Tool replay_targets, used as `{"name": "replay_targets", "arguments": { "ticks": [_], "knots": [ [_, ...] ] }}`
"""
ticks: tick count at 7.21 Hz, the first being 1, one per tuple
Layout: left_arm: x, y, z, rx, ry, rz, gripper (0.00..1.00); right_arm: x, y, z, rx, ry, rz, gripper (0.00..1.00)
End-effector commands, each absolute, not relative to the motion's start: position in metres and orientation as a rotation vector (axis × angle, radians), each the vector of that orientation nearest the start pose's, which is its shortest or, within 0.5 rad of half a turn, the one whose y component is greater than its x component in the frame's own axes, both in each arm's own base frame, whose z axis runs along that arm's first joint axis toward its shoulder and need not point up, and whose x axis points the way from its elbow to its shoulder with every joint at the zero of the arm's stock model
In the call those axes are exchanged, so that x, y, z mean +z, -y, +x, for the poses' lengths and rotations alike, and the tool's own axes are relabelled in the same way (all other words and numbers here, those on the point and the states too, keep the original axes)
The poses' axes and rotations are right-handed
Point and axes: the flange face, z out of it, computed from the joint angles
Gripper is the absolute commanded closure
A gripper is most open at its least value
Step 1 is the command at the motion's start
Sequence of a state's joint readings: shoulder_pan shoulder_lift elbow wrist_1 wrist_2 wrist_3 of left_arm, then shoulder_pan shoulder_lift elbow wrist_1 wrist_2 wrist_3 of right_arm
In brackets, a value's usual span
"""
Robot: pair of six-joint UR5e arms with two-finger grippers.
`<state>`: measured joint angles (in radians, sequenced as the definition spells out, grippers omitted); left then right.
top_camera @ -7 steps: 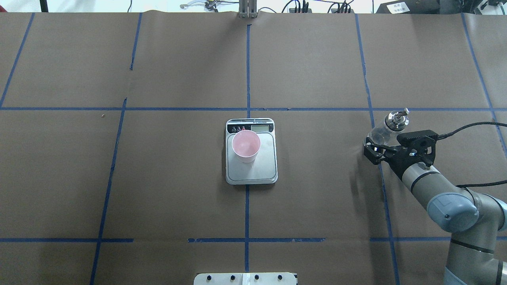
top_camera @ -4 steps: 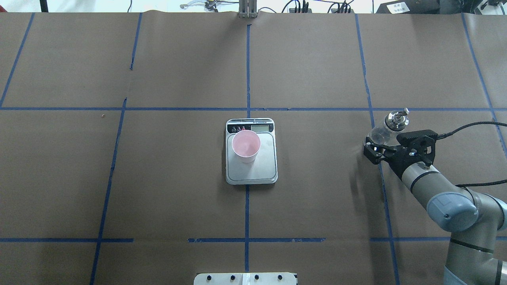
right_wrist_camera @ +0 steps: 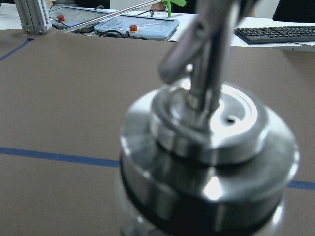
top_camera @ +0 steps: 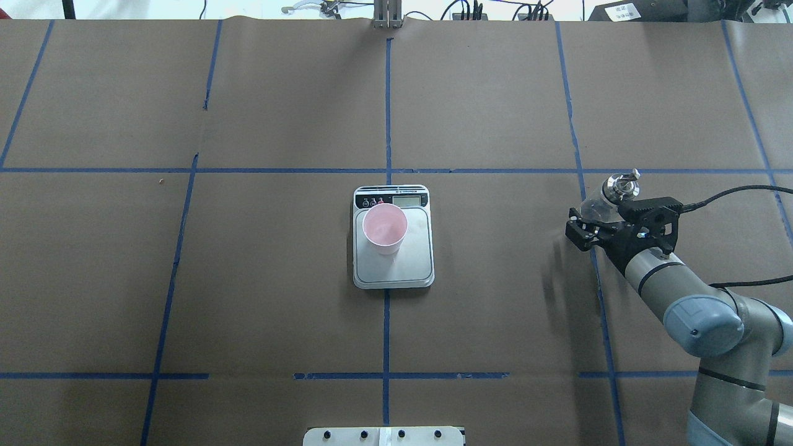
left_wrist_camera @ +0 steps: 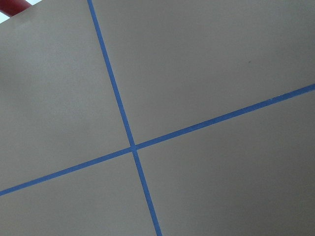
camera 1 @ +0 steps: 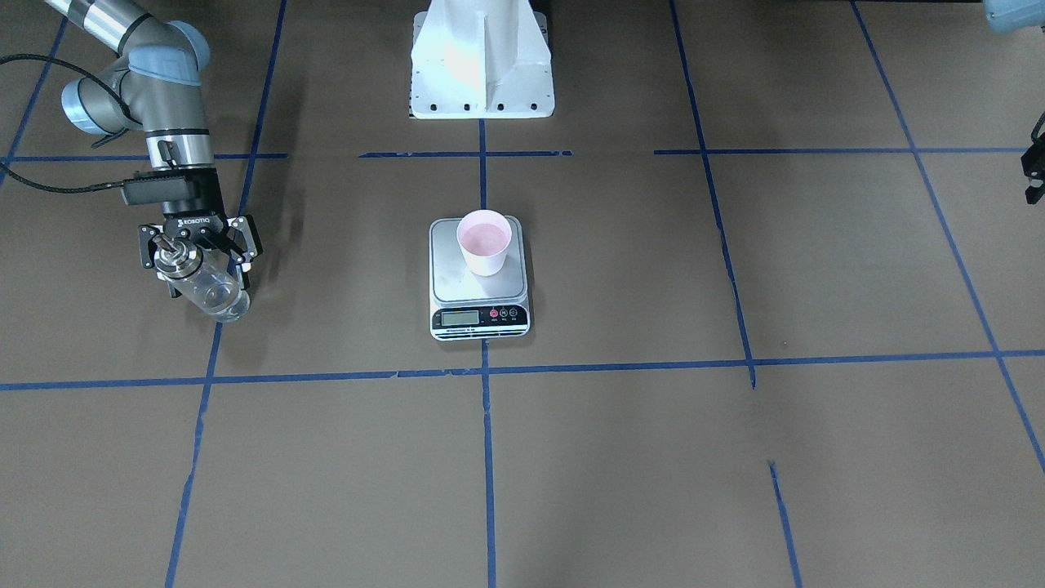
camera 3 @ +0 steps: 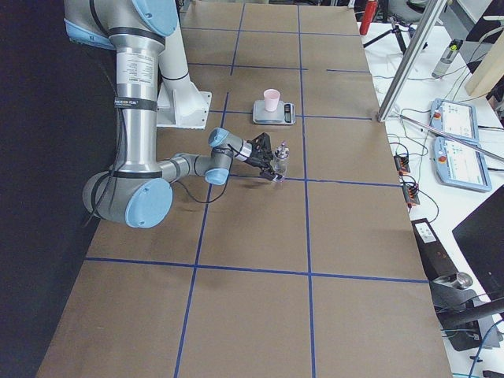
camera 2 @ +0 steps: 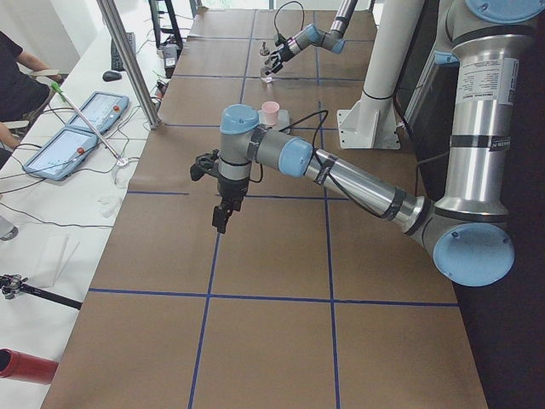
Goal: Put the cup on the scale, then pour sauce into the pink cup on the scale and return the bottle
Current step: 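Lift the bottle with the right gripper and carry it over the cup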
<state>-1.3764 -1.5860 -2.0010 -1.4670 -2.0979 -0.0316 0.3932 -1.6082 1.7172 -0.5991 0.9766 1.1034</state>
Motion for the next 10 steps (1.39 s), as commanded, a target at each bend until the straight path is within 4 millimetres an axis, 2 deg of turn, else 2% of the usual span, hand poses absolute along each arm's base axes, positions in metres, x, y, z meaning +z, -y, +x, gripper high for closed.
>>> {"name": "replay_targets", "arguments": {
  "ticks": [1, 2, 3, 4, 5, 6, 8, 10],
  "knots": [
    [0.465, 0.491, 0.01, 0.245, -0.556, 0.276, 0.0, 0.491, 0.368, -0.384, 0.259, 0.73, 0.928, 0.01],
    [0.464, 0.491, 0.01, 0.244, -0.557, 0.278, 0.0, 0.491, 0.37, -0.382, 0.254, 0.723, 0.933, 0.03],
    [0.463, 0.491, 0.011, 0.238, -0.559, 0.277, 0.0, 0.492, 0.37, -0.382, 0.256, 0.721, 0.933, 0.12],
    [0.462, 0.491, 0.011, 0.232, -0.559, 0.278, 0.0, 0.492, 0.372, -0.38, 0.257, 0.719, 0.934, 0.67],
    [0.459, 0.493, 0.011, 0.231, -0.559, 0.282, 0.0, 0.49, 0.375, -0.377, 0.26, 0.718, 0.939, 1.0],
    [0.458, 0.494, 0.011, 0.231, -0.559, 0.282, 0.0, 0.479, 0.386, -0.367, 0.253, 0.72, 0.949, 1.0],
    [0.453, 0.497, 0.01, 0.229, -0.561, 0.289, 0.0, 0.445, 0.407, -0.336, 0.205, 0.726, 0.96, 1.0],
    [0.453, 0.496, 0.008, 0.224, -0.561, 0.289, 0.0, 0.398, 0.408, -0.328, 0.146, 0.669, 1.002, 1.0]
  ]
}}
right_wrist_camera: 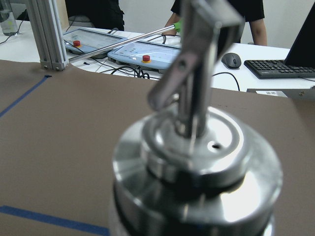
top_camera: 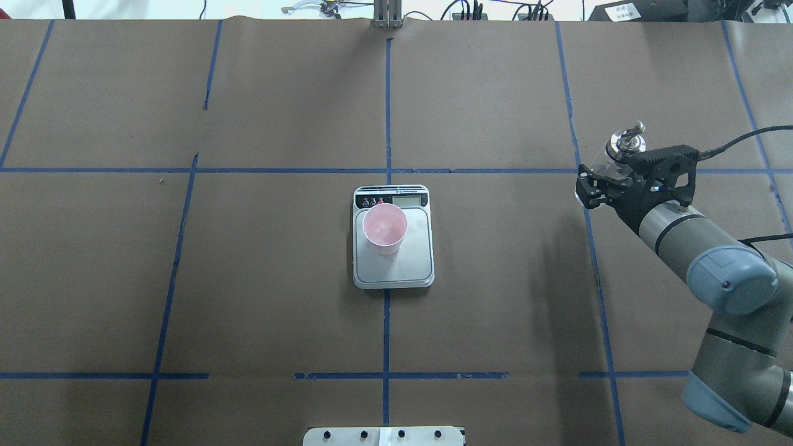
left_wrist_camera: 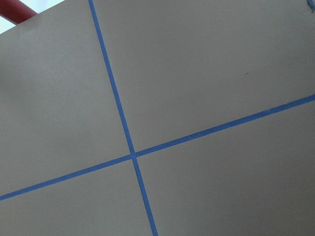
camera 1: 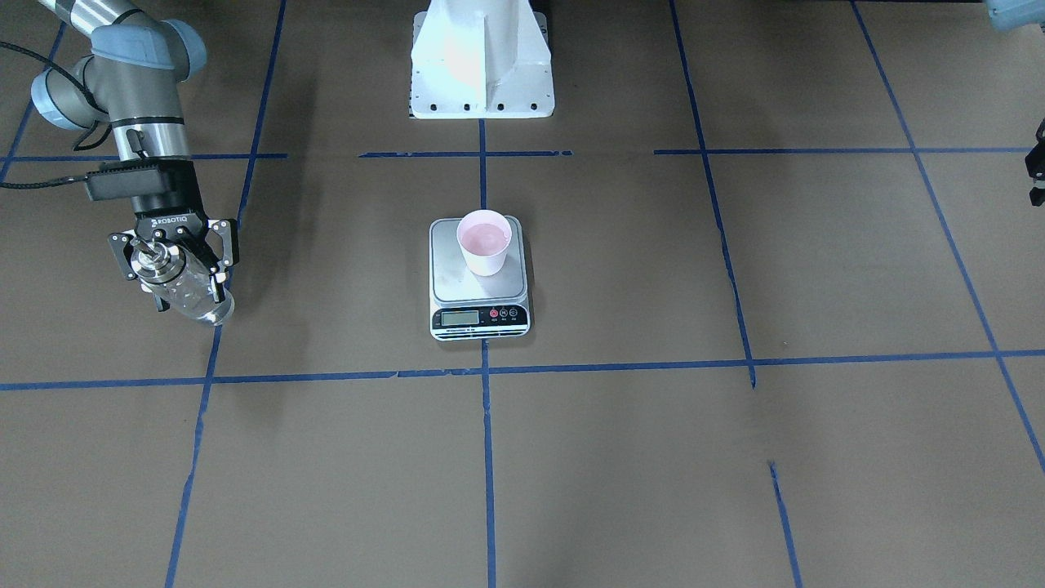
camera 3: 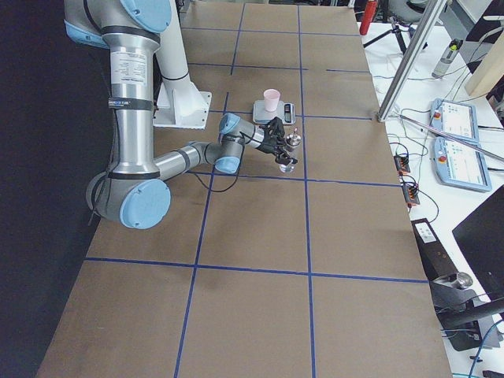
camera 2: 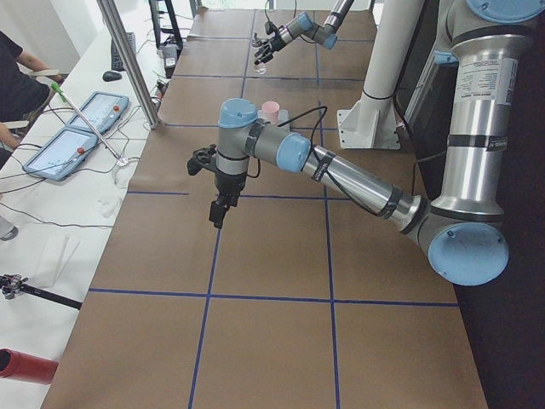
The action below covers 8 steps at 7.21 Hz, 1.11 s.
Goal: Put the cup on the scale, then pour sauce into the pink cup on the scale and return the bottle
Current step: 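Lift the bottle with the right gripper and carry it over the cup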
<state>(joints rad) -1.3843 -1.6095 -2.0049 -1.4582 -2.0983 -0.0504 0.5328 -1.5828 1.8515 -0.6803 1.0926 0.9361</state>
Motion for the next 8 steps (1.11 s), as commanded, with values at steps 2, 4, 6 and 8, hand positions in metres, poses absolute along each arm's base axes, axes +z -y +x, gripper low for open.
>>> {"name": "replay_targets", "arguments": {
  "ticks": [2, 4, 6, 8],
  "knots": [
    [0.465, 0.493, 0.007, 0.233, -0.559, 0.272, 0.0, 0.331, 0.427, -0.349, 0.122, 0.589, 1.051, 1.0],
    [0.504, 0.475, -0.006, 0.431, -0.532, 0.282, 0.0, 0.308, 0.43, -0.349, 0.153, 0.57, 1.113, 1.0],
    [0.548, 0.475, -0.043, 0.443, -0.519, 0.247, 0.0, 0.293, 0.432, -0.349, -0.043, 0.376, 1.23, 1.0],
    [0.572, 0.479, -0.058, 0.405, -0.532, 0.226, 0.0, 0.276, 0.399, -0.395, -0.081, 0.212, 1.3, 1.0]
  ]
}}
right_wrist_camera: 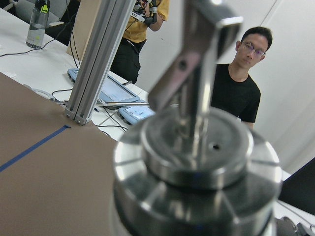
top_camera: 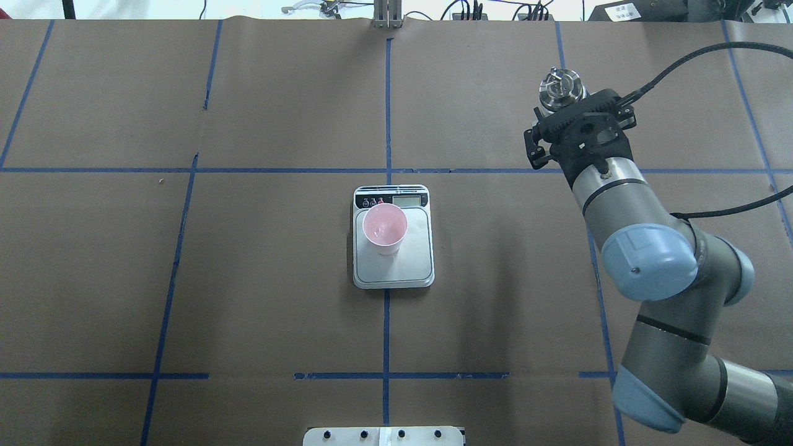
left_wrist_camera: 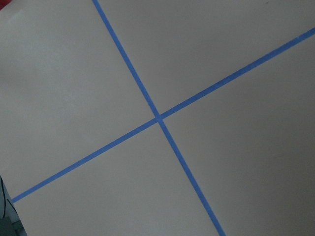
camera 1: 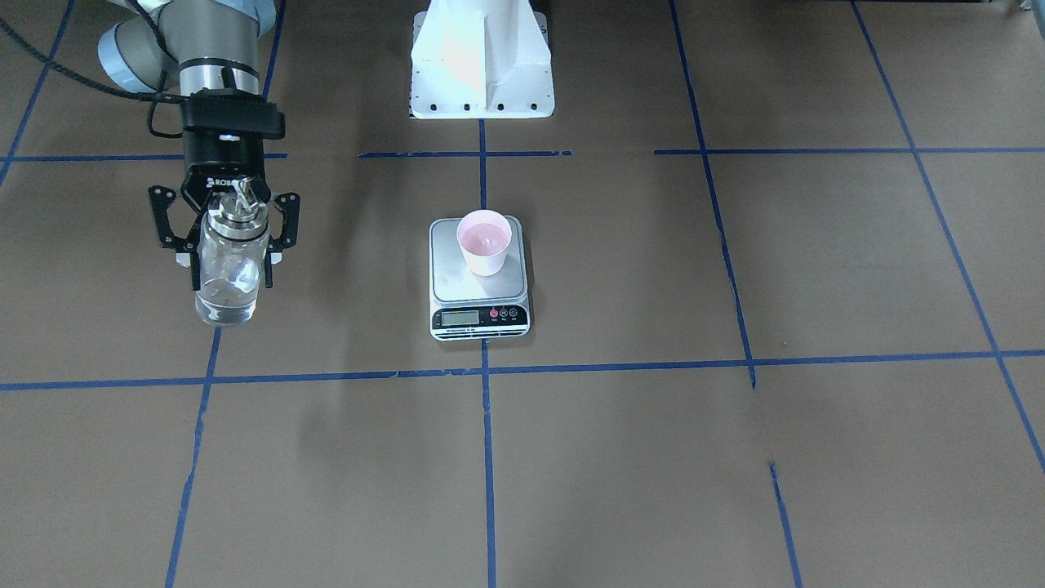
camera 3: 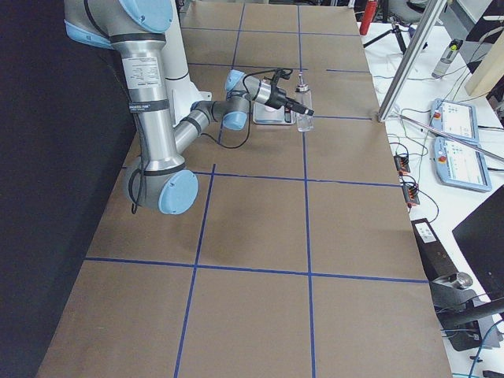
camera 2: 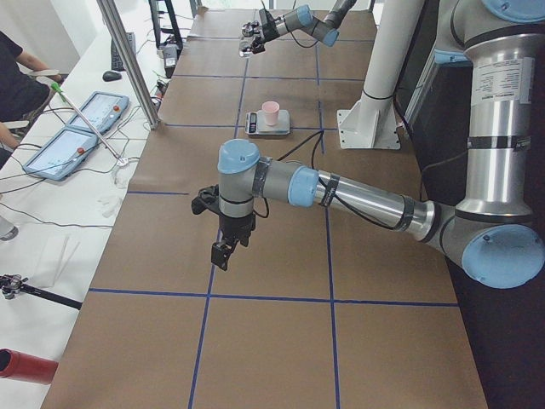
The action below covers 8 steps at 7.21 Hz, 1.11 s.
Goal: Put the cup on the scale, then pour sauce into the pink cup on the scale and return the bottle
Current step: 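Lift the bottle with the right gripper and carry it over the cup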
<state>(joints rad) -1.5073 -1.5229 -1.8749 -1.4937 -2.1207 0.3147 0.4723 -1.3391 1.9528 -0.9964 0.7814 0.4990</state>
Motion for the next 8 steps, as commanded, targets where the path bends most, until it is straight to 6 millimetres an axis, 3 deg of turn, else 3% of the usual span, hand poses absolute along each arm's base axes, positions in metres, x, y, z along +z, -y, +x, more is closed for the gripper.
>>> {"name": "replay_targets", "arguments": {
  "ticks": [1, 2, 3, 4, 5, 6, 7, 8],
  "knots": [
    [0.577, 0.479, -0.059, 0.414, -0.53, 0.256, 0.0, 0.262, 0.378, -0.416, -0.126, 0.141, 1.345, 1.0],
    [0.579, 0.484, -0.057, 0.415, -0.532, 0.256, 0.0, 0.258, 0.364, -0.437, -0.162, 0.034, 1.38, 1.0],
    [0.567, 0.487, -0.055, 0.421, -0.56, 0.28, 0.0, 0.269, 0.349, -0.458, -0.194, -0.025, 1.389, 1.0],
    [0.57, 0.487, -0.052, 0.418, -0.599, 0.275, 0.0, 0.28, 0.339, -0.475, -0.237, -0.095, 1.393, 1.0],
    [0.571, 0.487, -0.052, 0.42, -0.6, 0.272, 0.0, 0.281, 0.336, -0.485, -0.315, -0.245, 1.398, 1.0],
    [0.573, 0.487, -0.052, 0.418, -0.599, 0.268, 0.0, 0.269, 0.34, -0.506, -0.316, -0.263, 1.403, 1.0],
    [0.579, 0.492, -0.05, 0.416, -0.598, 0.254, 0.0, 0.274, 0.344, -0.523, -0.326, -0.298, 1.401, 1.0],
    [0.578, 0.505, -0.05, 0.415, -0.594, 0.254, 0.0, 0.277, 0.344, -0.527, -0.359, -0.338, 1.397, 1.0]
  ]
}}
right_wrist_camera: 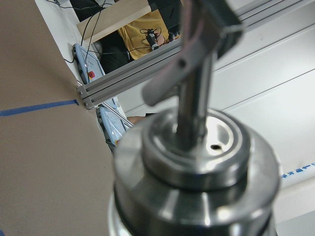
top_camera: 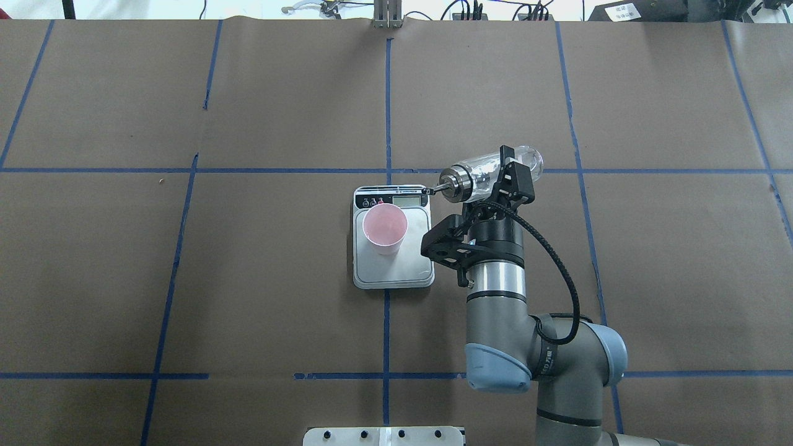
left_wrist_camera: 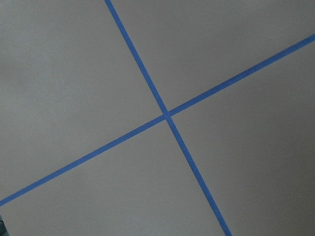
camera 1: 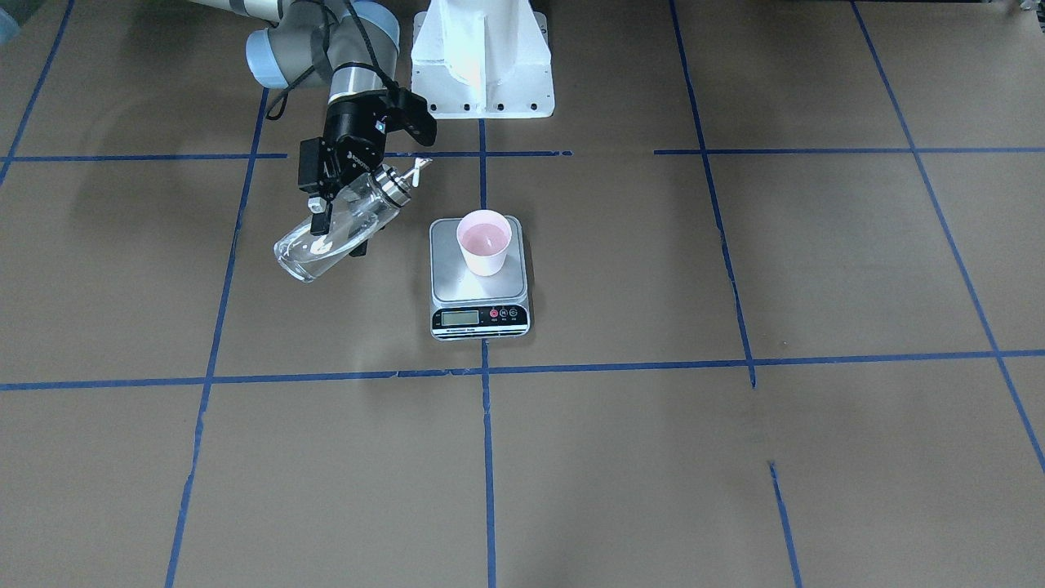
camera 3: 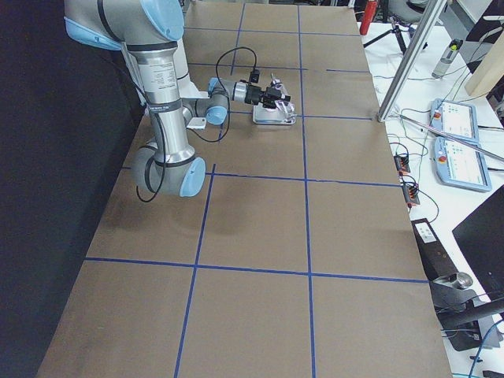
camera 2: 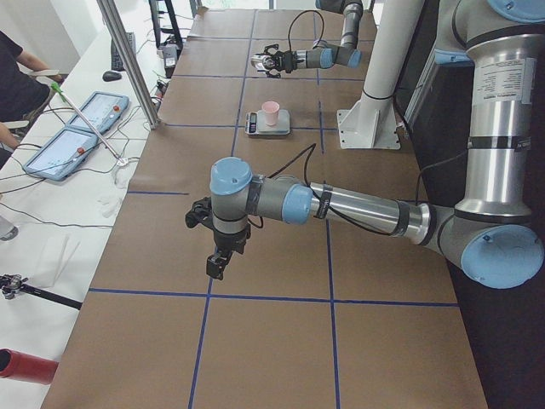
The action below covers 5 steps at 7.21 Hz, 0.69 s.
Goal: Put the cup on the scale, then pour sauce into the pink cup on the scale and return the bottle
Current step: 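Tilt the bottle spout down into the pink cup with the right gripper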
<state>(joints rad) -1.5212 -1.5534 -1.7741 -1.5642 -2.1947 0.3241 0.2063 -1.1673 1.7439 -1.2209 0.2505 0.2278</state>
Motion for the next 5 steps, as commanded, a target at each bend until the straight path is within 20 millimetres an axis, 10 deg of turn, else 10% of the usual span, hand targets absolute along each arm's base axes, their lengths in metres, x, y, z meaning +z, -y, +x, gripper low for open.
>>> {"name": "replay_targets", "arguments": {
  "ticks": [1, 5],
  "knots": [
    [0.5701, 0.5155, -0.0497, 0.418, -0.589, 0.266, 0.0, 0.2763, 0.3417, -0.5286, -0.405, -0.371, 1.392, 1.0],
    [0.5801, 0.5096, -0.0495, 0.416, -0.597, 0.252, 0.0, 0.2796, 0.3481, -0.5362, -0.481, -0.528, 1.38, 1.0]
  ]
}}
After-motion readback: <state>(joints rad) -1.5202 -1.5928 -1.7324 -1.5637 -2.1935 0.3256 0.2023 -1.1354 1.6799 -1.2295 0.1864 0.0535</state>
